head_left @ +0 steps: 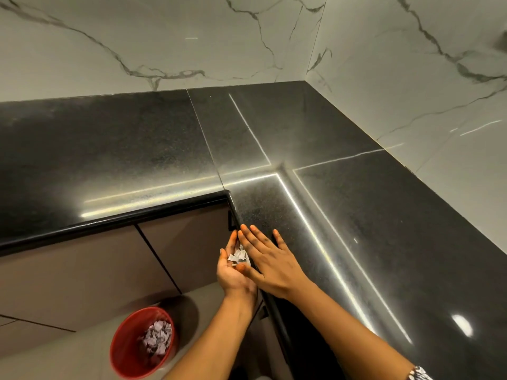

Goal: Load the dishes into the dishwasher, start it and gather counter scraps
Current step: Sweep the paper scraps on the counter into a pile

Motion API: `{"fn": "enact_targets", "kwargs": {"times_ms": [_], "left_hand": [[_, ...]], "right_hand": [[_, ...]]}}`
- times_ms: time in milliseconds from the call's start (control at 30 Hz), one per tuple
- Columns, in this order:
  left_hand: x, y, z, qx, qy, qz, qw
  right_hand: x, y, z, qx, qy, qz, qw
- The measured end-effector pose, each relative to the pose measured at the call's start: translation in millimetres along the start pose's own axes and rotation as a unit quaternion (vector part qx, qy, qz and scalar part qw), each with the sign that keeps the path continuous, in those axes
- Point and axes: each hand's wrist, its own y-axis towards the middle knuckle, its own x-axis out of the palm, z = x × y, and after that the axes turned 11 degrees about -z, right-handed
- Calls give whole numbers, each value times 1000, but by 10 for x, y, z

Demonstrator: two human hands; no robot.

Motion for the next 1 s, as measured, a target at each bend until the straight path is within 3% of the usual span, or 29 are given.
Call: {"fn": "enact_targets", "kwargs": {"times_ms": [133, 233, 333, 400, 600, 800, 933, 1000], "left_hand": [[-29, 32, -29, 29, 0, 2, 1000], [-50, -18, -53, 28, 15, 14, 999], [-62, -55, -59, 24, 18, 21, 999], [-64, -49, -53, 28, 10, 19, 999], [-35, -47, -24, 35, 20, 10, 999], [-28, -86, 2, -3, -3, -8, 1000], [-81, -132, -30, 18, -39, 3, 999], [-106, -197, -34, 7, -21, 6, 1000]], "right_hand": [[-62, -205, 107, 16, 70, 31, 997], [-81, -475, 528, 201, 84, 91, 972], [-72, -665, 885, 343, 70, 41, 936], [-43, -590, 852, 323, 63, 32, 944], [-14, 13, 144, 137, 21, 20, 990], [2, -5, 50, -2, -21, -12, 1000], [-58, -282, 90, 30, 156, 50, 986], [-25, -551, 103, 76, 152, 80, 982]]}}
